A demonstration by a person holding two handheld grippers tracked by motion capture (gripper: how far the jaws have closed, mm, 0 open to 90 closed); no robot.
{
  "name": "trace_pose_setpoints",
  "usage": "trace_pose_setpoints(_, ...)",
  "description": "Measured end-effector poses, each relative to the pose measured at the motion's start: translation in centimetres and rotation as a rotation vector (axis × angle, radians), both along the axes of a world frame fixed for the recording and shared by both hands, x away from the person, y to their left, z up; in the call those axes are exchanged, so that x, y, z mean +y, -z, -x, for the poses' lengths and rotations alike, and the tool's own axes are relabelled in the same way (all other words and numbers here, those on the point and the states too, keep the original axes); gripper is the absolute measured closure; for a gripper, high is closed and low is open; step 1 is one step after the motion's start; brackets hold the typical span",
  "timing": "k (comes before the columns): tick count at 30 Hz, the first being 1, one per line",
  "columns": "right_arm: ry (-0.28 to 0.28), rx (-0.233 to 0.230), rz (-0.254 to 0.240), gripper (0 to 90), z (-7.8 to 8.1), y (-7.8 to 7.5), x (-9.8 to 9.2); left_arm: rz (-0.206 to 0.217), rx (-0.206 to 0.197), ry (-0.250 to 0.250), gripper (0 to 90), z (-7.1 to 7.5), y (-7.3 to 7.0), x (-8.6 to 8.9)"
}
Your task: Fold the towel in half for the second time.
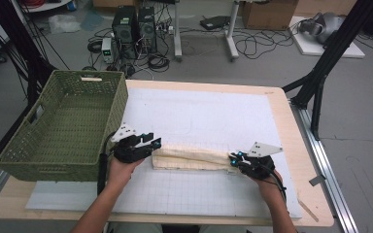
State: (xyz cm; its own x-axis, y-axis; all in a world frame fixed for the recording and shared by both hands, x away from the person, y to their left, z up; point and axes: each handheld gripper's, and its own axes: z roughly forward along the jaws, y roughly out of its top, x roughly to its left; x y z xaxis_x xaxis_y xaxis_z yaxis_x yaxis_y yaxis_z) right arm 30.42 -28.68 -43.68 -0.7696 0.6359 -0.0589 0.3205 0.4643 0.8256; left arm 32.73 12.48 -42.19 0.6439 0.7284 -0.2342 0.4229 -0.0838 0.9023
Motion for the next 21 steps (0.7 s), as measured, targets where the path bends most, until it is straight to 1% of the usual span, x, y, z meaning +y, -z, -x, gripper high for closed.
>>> trace_pose_setpoints(2,0.001,0.001,0.005,81.8,0.1,0.0,0.0,-0.064,0.045,0.031,64.4,-0.1,0.7,-0.7)
trace_pose_setpoints(3,-0.001,-0.002,0.004,81.7,0.1,0.0,0.0,-0.091,0.063,0.049,65.7,-0.1,1.0,-1.0)
trace_pose_setpoints(5,0.0,0.0,0.003,81.4,0.2,0.0,0.0,-0.088,0.051,0.04,68.5,0.3,1.5,-1.2)
trace_pose_setpoints(7,0.005,0.0,0.007,80.9,0.3,0.0,0.0,-0.106,0.068,0.049,69.9,0.6,1.8,-1.2)
trace_pose_setpoints(10,0.016,0.006,0.007,78.8,0.4,0.0,-0.1,-0.115,0.073,0.054,70.2,0.9,2.3,-1.2)
trace_pose_setpoints(11,0.024,0.009,0.001,75.8,0.5,0.0,-0.2,-0.12,0.076,0.057,70.1,1.0,2.4,-1.2)
trace_pose_setpoints(12,0.038,0.011,-0.005,70.4,0.5,-0.1,-0.2,-0.129,0.081,0.065,70.1,1.1,2.5,-1.2)
trace_pose_setpoints(13,0.051,0.021,-0.016,66.8,0.5,-0.2,-0.3,-0.136,0.084,0.069,70.1,1.2,2.6,-1.2)
trace_pose_setpoints(14,0.067,0.016,-0.026,61.1,0.6,-0.4,-0.5,-0.141,0.086,0.07,69.8,1.3,2.7,-1.3)
trace_pose_setpoints(15,0.096,0.01,-0.043,53.3,0.8,-0.6,-0.7,-0.146,0.088,0.073,69.4,1.4,2.8,-1.3)
trace_pose_setpoints(16,0.132,0.011,-0.066,50.1,0.9,-1.0,-1.0,-0.148,0.089,0.072,69.2,1.5,2.8,-1.4)
trace_pose_setpoints(17,0.161,0.012,-0.098,48.7,1.1,-1.5,-1.2,-0.152,0.086,0.073,68.4,1.5,2.8,-1.4)
trace_pose_setpoints(18,0.178,-0.002,-0.131,47.6,1.4,-2.0,-1.5,-0.149,0.088,0.074,68.2,1.6,2.8,-1.5)
trace_pose_setpoints(20,0.208,-0.027,-0.178,46.2,1.9,-3.0,-1.7,-0.162,0.09,0.08,68.0,1.6,2.8,-1.6)
trace_pose_setpoints(21,0.22,-0.032,-0.212,46.4,2.1,-3.5,-1.7,-0.17,0.088,0.083,68.0,1.7,2.8,-1.7)
